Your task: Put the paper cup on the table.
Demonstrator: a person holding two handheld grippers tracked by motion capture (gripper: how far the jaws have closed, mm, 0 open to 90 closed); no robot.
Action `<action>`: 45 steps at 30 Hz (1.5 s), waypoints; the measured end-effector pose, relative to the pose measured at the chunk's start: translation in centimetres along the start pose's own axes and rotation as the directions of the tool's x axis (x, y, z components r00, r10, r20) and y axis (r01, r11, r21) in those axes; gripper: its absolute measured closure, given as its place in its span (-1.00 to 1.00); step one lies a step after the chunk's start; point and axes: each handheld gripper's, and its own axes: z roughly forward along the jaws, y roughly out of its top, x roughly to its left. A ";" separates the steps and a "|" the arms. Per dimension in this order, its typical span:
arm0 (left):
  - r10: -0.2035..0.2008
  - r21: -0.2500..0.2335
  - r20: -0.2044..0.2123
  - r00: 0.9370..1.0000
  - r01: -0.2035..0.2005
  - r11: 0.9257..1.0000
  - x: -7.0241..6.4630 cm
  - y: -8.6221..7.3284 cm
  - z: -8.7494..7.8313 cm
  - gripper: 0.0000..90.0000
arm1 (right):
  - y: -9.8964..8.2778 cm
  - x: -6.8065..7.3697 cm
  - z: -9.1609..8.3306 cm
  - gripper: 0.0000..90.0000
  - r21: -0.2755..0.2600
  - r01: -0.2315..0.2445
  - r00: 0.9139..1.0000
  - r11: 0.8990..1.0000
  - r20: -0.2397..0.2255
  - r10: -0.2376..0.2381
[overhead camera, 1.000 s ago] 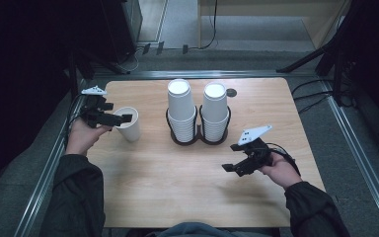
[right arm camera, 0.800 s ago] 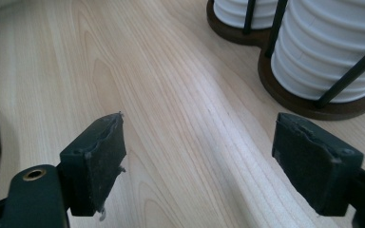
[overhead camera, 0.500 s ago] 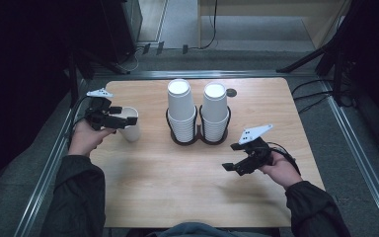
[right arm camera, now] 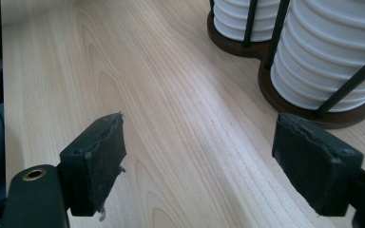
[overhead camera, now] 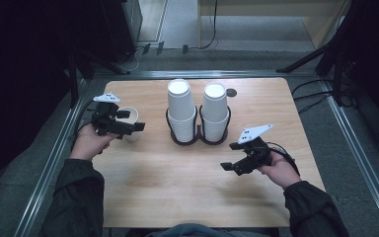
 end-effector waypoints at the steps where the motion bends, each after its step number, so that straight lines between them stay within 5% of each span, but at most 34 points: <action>1: 0.012 0.010 -0.001 1.000 -0.012 1.000 -0.4 0.0 0.3 -0.69 | 0.0 -0.1 0.0 -0.58 -0.001 0.001 1.000 1.000 0.002 -0.001; 15: 0.095 0.054 0.028 0.995 -0.096 0.994 -4.4 -0.4 2.7 -0.69 | 0.6 -0.6 0.5 -0.58 0.009 -0.003 1.000 1.000 -0.009 0.003; 20: 0.090 0.047 0.033 0.995 -0.091 0.995 -5.4 -0.7 3.6 -0.69 | 0.7 -0.8 0.7 -0.58 0.009 0.006 1.000 1.000 -0.007 -0.006; 23: 0.128 0.058 0.043 0.991 -0.130 0.990 -6.4 -1.0 4.4 -0.69 | 0.8 -0.9 0.8 -0.58 0.014 0.000 1.000 1.000 -0.010 0.000; 33: 0.130 0.053 0.051 0.990 -0.132 0.990 -7.3 -1.9 6.3 -0.69 | 0.6 -0.9 0.9 -0.58 0.026 0.002 1.000 1.000 -0.003 -0.002; 45: 0.191 0.091 0.108 0.976 -0.201 0.975 -9.7 -2.1 8.5 -0.69 | 0.6 -0.8 0.7 -0.56 0.017 0.012 1.000 1.000 -0.001 -0.012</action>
